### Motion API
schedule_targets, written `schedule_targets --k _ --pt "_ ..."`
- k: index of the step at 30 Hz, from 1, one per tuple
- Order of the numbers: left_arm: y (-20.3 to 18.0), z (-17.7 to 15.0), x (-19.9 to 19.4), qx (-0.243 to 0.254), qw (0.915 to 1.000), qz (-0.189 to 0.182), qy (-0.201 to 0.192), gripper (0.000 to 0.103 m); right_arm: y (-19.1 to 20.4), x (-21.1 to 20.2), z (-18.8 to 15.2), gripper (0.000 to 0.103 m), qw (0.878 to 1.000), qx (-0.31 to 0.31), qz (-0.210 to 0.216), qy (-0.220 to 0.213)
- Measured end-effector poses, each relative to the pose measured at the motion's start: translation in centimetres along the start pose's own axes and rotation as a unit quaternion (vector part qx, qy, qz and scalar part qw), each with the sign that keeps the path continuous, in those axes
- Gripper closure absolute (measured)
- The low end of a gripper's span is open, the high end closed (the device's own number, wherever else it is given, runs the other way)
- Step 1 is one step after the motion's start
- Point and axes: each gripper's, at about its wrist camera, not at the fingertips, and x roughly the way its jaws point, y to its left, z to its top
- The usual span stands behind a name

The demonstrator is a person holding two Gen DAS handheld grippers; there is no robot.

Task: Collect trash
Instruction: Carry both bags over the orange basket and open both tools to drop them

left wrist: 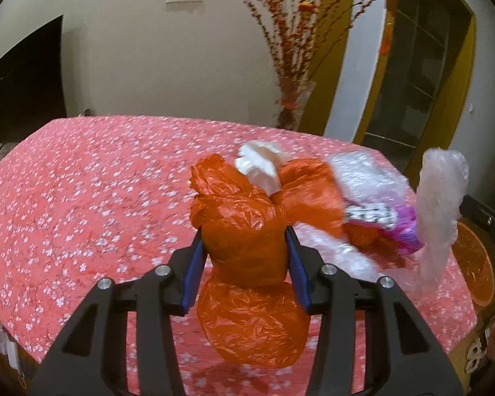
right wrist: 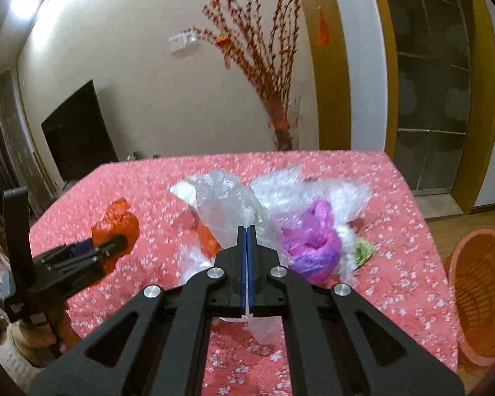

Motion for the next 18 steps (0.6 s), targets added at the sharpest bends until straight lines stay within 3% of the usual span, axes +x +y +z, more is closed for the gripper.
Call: schedule_targets --k 10,18 --pt "-7.3 1.4 -0.9 0.042 0.9970 -0.063 -0.016 0.058 -4.8 -3.2 1.0 0.103 0.998 0.030 -0.045 -0.043" --pt "-16.3 1.9 0.6 0.087 0.9871 -0.134 -0.009 0.058 -11.2 -5.3 1.0 0.103 0.990 0.064 -0.103 -0.065"
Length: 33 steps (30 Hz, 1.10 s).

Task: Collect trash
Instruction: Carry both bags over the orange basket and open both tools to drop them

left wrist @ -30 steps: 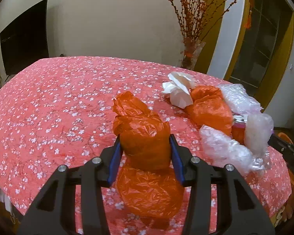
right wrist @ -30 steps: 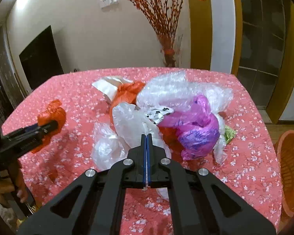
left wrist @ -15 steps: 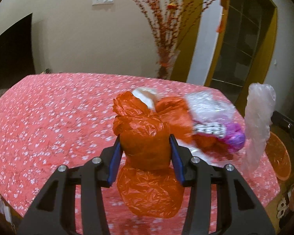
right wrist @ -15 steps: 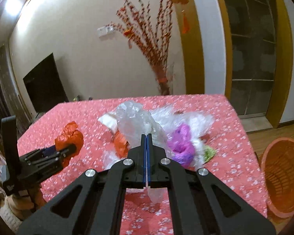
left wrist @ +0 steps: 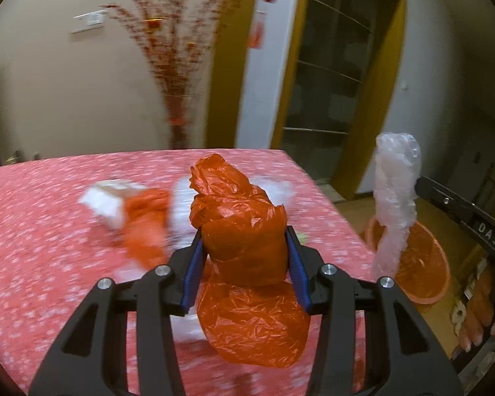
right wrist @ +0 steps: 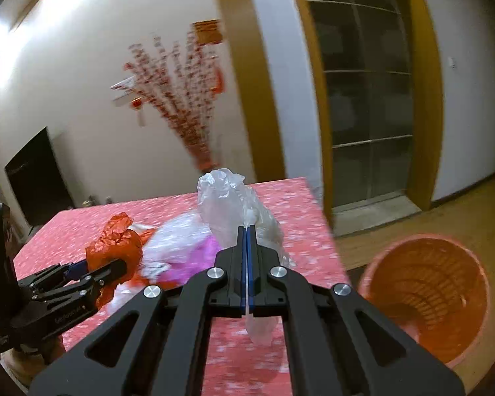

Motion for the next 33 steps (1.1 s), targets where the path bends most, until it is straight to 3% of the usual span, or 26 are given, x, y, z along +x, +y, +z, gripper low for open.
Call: schedule_targets --k 11,17,27,33 --pt "-12.5 1.0 7.0 0.056 0.9929 -0.102 0.028 0.057 -10.5 -1.2 0.2 0.103 0.994 0.045 -0.099 -0.021" --pt "-18.7 0.6 10.5 0.085 0.9849 -0.144 0.043 0.058 -14.6 -1.3 -0.4 0.103 0.989 0.070 -0.128 -0.021" --pt "-24.3 -1.0 14.9 0.110 0.9759 -0.172 0.078 0.057 -19.2 -0.8 -1.7 0.103 0.985 0.100 -0.143 -0.010" --pt "-26.0 -2.2 16.1 0.122 0.9733 -0.170 0.094 0.051 -21.0 -0.4 -2.3 0.101 0.982 0.134 -0.136 -0.001"
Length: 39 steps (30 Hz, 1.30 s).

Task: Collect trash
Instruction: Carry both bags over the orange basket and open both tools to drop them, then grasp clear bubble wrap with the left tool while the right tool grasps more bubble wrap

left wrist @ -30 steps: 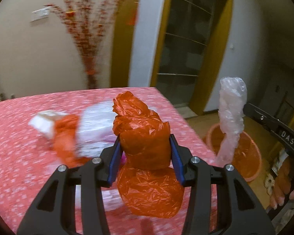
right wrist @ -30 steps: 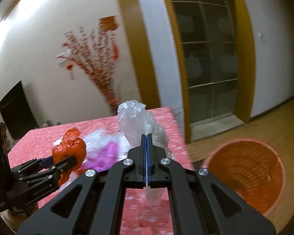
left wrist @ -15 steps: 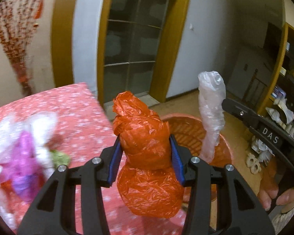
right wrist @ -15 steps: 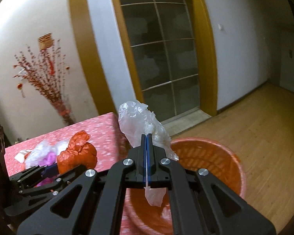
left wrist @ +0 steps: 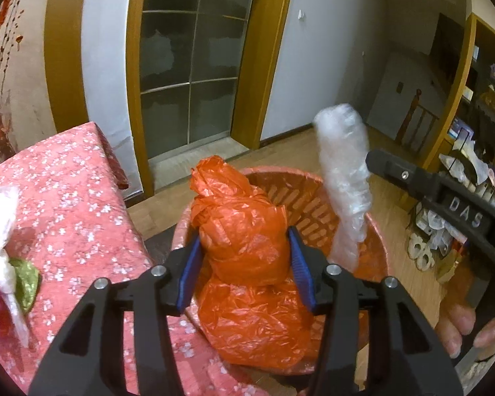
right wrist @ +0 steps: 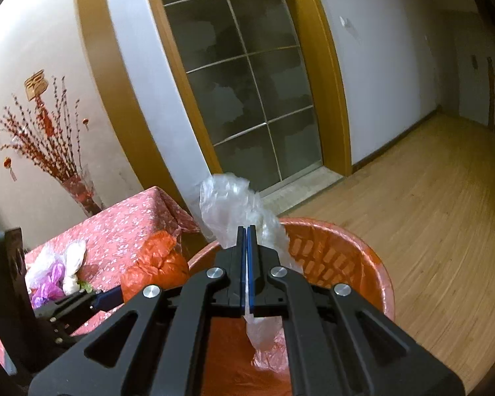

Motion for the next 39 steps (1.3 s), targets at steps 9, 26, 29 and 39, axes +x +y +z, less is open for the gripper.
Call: schedule_targets --k 9,26,29,39 --pt "1.3 -0.9 1.2 -0.008 0.9998 0.013 0.016 0.036 -0.8 -0.6 -0.5 0.069 1.000 0.007 -0.029 -0.005" --pt "7.1 -4.3 -9.2 -0.039 0.9911 0.126 -0.014 0.029 4.5 -2.2 -2.0 0.059 0.999 -0.048 0.000 0.006" --pt "9.2 -5.3 -12.1 -0.055 0.9855 0.158 -0.024 0.029 6.5 -2.4 -2.6 0.059 0.998 -0.064 0.014 0.012" --pt "19.7 -10.9 -21.2 -0.171 0.9376 0.301 -0.037 0.029 12.8 -2.4 -5.5 0.055 0.990 -0.122 0.058 0.037"
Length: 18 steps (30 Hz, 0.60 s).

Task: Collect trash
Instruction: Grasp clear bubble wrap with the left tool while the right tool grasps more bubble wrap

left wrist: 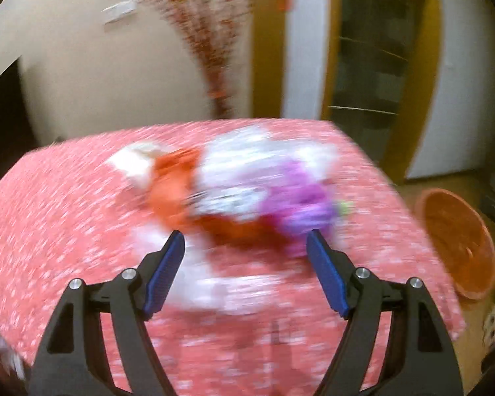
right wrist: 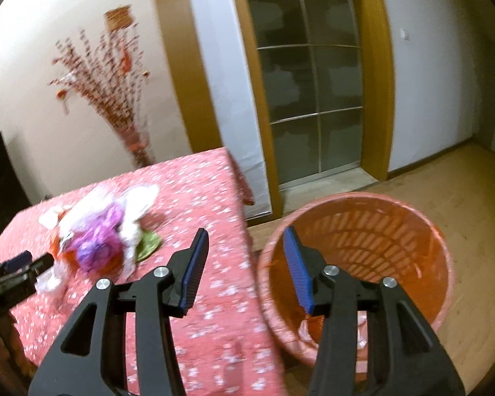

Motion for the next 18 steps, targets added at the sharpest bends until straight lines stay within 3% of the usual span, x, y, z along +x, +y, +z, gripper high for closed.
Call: schedule_targets --k 5,10,15,18 --pt "5.4 -0.8 2.5 -0.065 0.9970 0.009 0.040 0.029 2.3 0.4 -0.5 0.055 1.000 -0.022 0.008 0.012" --pt "6.0 -1.8 4.8 -0.099 0.9921 -0.022 0.074 0.030 4.0 0.7 -0.9 0.055 0.999 -0.038 0.013 0.022" --pt "5.8 -2.4 6.7 -0.113 0.9878 -0.044 0.098 0.051 5.6 1.1 -1.1 0.055 0.998 -0.054 0.019 0.030" --pt "5.9 -2.4 6.8 -0.117 0.9876 -0.050 0.092 0.065 6.6 1.4 -1.1 0.055 0.997 -0.061 0.028 0.035"
